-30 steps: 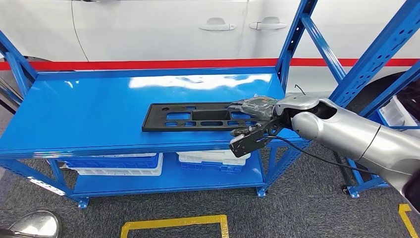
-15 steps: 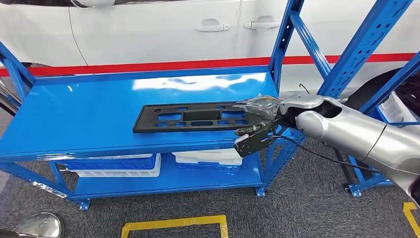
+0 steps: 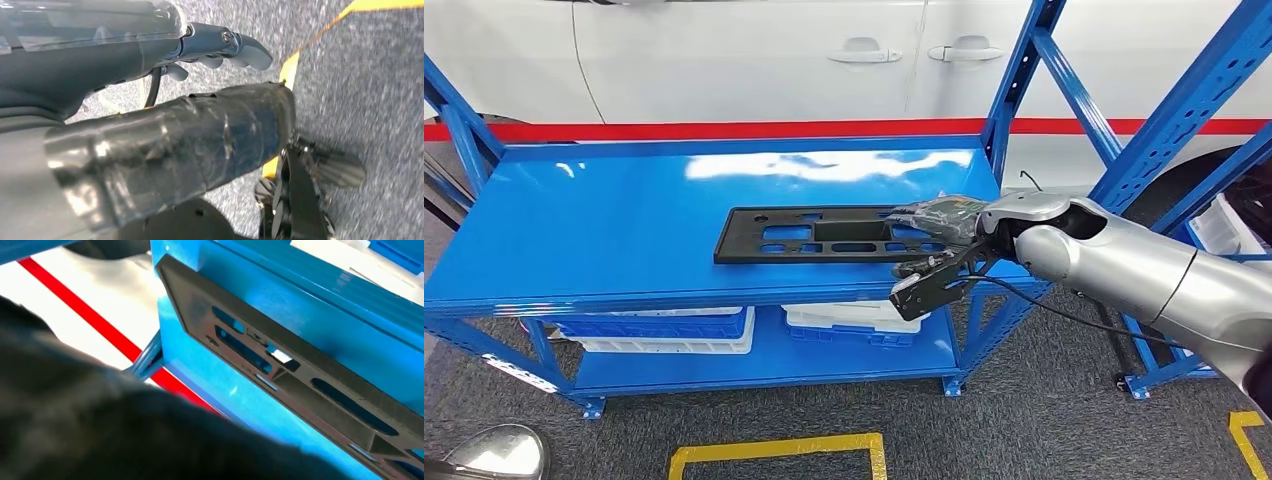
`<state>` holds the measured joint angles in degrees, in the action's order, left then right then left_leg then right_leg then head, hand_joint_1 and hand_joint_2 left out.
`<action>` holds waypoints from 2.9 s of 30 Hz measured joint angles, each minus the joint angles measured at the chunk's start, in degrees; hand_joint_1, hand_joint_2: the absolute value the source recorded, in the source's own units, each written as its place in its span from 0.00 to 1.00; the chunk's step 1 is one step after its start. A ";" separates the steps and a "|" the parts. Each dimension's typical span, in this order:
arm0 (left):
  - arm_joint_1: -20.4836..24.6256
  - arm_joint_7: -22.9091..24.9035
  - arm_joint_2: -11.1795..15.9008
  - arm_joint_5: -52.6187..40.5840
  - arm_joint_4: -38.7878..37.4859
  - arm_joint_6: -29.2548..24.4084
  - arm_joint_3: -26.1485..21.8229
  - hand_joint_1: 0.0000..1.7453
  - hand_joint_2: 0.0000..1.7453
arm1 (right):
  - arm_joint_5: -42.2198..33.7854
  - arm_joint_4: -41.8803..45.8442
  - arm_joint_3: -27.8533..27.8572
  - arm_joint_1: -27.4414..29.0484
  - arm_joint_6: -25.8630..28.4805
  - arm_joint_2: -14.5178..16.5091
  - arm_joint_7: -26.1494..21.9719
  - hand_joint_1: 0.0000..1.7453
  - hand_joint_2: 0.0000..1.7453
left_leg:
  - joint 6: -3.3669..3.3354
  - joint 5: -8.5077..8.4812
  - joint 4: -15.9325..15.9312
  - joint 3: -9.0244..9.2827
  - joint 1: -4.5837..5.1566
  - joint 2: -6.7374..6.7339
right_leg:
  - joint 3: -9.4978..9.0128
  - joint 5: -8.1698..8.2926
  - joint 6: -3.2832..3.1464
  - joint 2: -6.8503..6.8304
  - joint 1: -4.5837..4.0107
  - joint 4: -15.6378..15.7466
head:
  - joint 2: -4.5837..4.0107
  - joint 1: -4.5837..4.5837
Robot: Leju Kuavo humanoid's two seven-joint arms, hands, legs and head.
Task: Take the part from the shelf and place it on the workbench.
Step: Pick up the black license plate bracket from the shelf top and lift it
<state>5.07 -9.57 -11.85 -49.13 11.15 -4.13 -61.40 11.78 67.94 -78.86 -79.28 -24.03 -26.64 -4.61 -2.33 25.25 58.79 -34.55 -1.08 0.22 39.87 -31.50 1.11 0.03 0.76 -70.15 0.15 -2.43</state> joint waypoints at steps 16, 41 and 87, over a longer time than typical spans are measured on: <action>0.25 -0.28 -0.19 -2.01 0.00 0.65 0.00 0.00 0.00 | 1.07 -5.72 -1.59 1.68 3.02 9.58 -0.31 0.00 0.00 | 2.73 6.49 12.01 -5.70 0.07 0.02 | -5.60 6.88 -3.18 0.31 -0.34 12.41 | 0.00 -0.10; 0.25 0.68 -0.34 -2.43 0.00 1.01 -0.02 0.00 0.00 | 1.44 -12.57 -1.60 3.23 1.68 18.00 -0.87 0.00 0.00 | 1.65 -0.40 -0.35 -0.29 0.19 0.08 | -5.09 6.03 -2.39 0.11 -1.12 11.21 | 0.01 0.04; 0.25 0.78 -0.28 -3.20 0.00 -0.16 -1.40 0.00 0.00 | 1.87 -15.76 -1.66 6.06 3.34 19.74 -2.61 0.00 0.00 | 1.80 0.36 0.95 -0.75 0.02 0.12 | -4.60 5.68 -1.80 0.06 -0.83 10.19 | 0.00 0.02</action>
<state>5.32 -8.80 -12.14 -52.33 11.15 -4.29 -62.80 13.65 52.18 -80.52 -73.22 -20.69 -6.91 -7.22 -0.53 25.61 59.74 -35.30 -1.06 0.33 35.27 -25.81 -0.69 0.09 -0.07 -59.96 0.15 -2.41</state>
